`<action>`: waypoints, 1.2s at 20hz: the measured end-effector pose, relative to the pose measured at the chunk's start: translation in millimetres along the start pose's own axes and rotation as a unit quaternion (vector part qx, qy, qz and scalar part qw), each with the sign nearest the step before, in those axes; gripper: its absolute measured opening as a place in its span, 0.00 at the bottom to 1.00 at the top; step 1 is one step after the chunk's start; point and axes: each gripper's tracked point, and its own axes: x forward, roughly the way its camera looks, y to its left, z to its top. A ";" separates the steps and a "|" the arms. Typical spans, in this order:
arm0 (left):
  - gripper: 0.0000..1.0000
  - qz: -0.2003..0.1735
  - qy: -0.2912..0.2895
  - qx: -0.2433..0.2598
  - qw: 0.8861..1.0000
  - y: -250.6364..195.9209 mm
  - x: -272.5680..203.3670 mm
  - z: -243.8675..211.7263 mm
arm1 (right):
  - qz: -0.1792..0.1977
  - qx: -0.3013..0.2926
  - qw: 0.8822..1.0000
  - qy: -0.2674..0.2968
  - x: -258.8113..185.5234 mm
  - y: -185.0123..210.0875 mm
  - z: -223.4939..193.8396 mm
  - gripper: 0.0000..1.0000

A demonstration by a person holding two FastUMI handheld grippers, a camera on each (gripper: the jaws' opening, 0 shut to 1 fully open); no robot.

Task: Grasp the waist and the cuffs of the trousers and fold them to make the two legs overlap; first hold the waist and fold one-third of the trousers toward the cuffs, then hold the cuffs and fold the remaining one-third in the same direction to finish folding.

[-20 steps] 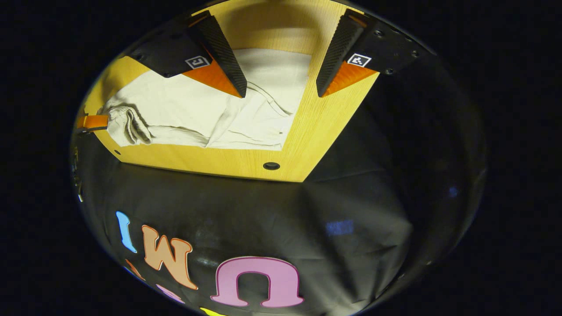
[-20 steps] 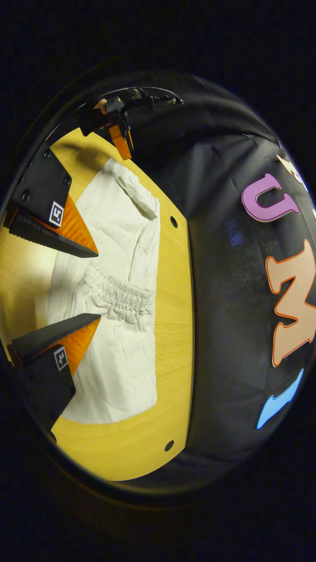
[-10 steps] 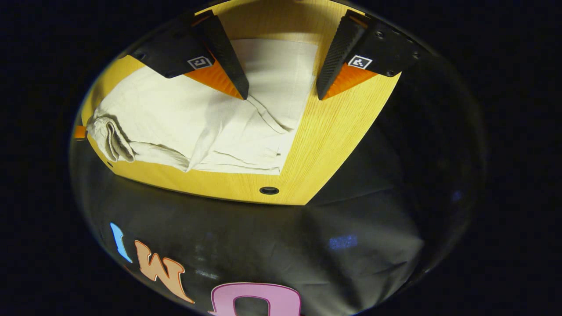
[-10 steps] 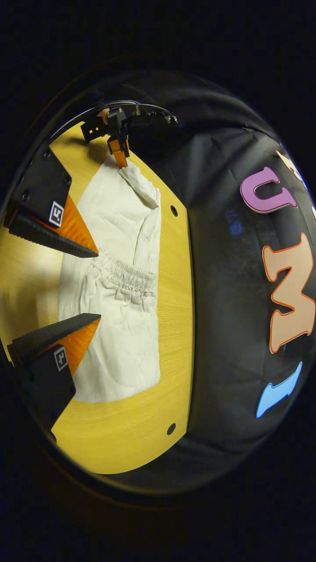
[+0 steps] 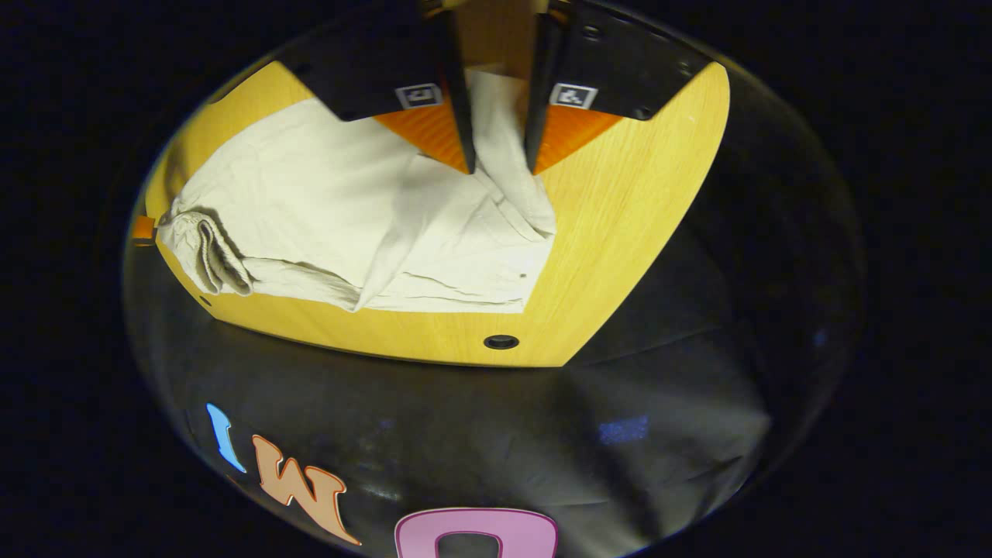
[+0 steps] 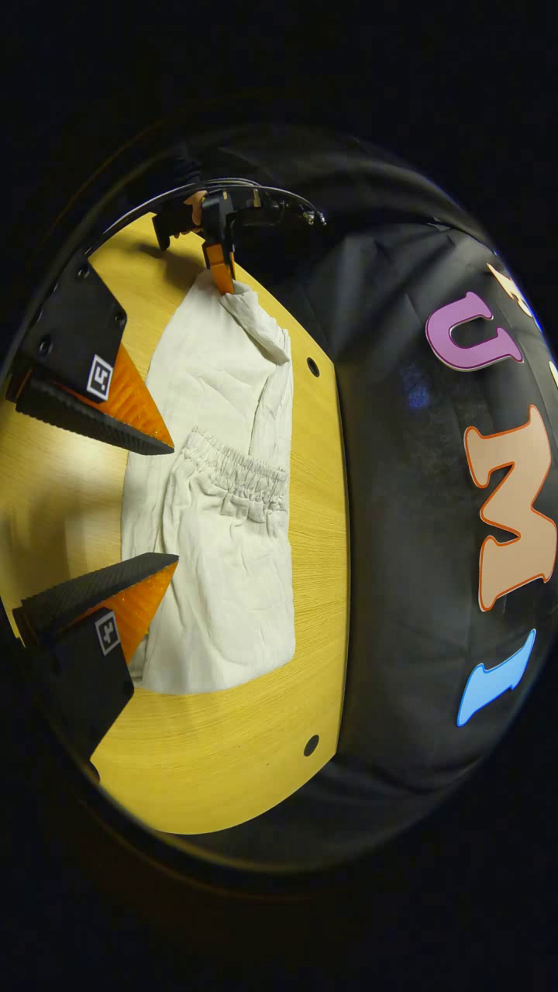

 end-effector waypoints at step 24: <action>0.00 -0.022 -0.116 -0.003 0.993 -160.6 -67.0 144.0 | 0.013 0.046 0.998 -0.031 -47.6 -104.7 -2.5 0.83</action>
